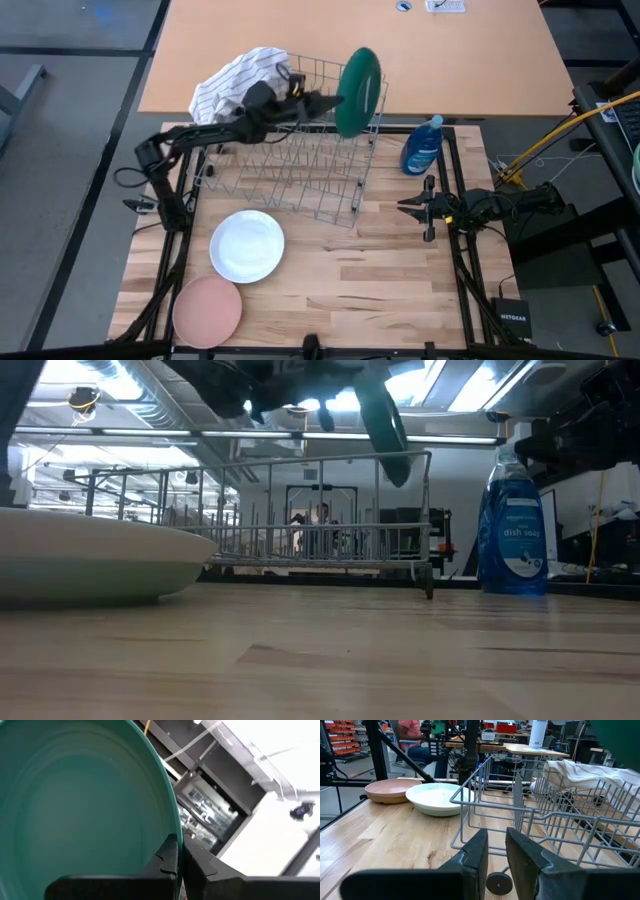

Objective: Sort dishes
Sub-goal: Put the green plate into the dish rack

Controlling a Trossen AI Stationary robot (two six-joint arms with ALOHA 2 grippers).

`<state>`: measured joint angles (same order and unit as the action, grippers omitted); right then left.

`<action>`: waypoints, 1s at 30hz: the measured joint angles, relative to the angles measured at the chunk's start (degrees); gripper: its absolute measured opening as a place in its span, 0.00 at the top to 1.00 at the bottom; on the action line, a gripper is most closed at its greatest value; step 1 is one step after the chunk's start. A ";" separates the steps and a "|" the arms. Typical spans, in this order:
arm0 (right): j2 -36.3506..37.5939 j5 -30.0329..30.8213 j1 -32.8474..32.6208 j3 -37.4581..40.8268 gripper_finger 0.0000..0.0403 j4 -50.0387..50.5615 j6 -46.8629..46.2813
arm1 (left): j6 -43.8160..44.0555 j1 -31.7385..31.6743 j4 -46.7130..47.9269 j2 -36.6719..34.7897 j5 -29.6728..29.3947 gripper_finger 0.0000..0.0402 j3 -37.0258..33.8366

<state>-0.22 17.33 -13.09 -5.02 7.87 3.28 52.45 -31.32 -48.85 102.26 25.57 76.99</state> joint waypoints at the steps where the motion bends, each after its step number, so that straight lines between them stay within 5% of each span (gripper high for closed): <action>1: -0.01 -0.01 -0.01 0.00 0.82 -0.01 0.01 | 1.13 -0.62 -0.03 1.44 -0.01 1.00 1.65; 8: 0.01 -0.01 0.01 0.00 0.82 -0.03 -0.01 | 3.38 -5.06 0.89 7.93 -0.01 1.00 8.15; 30: 0.00 0.00 0.01 0.00 0.82 0.01 0.00 | 5.39 -8.76 0.80 11.19 0.06 1.00 8.33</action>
<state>-0.22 17.33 -13.08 -5.02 7.88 3.28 57.84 -40.07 -48.05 113.45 25.63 85.32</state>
